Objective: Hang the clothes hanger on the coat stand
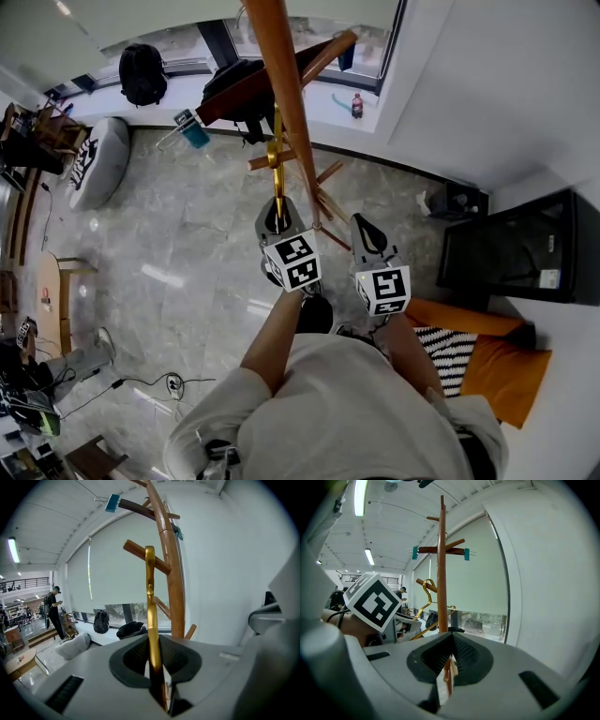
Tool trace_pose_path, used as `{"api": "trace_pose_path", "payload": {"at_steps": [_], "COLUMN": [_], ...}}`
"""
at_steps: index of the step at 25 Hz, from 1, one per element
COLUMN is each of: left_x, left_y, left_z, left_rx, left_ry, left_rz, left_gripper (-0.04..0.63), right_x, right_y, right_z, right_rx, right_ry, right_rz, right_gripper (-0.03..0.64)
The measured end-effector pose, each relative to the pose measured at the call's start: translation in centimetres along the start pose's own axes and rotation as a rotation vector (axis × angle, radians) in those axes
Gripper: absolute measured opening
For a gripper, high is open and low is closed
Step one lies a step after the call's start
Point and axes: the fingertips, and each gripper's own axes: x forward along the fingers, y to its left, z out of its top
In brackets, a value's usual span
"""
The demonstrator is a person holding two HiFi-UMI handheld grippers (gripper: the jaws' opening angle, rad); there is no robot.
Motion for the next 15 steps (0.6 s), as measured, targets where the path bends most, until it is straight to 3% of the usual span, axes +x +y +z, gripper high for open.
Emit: {"api": "trace_pose_path", "payload": {"at_steps": [15], "left_x": [0.5], "left_y": [-0.9], "left_z": [-1.1], "left_rx": [-0.027], "left_ry": [-0.004], "left_rz": [0.03], "left_gripper": [0.052], "right_x": [-0.2], "right_y": [-0.7], "right_z": [-0.9], "right_rx": [0.012], "right_ry": [0.015], "right_rz": [-0.007], "right_gripper": [0.005]}}
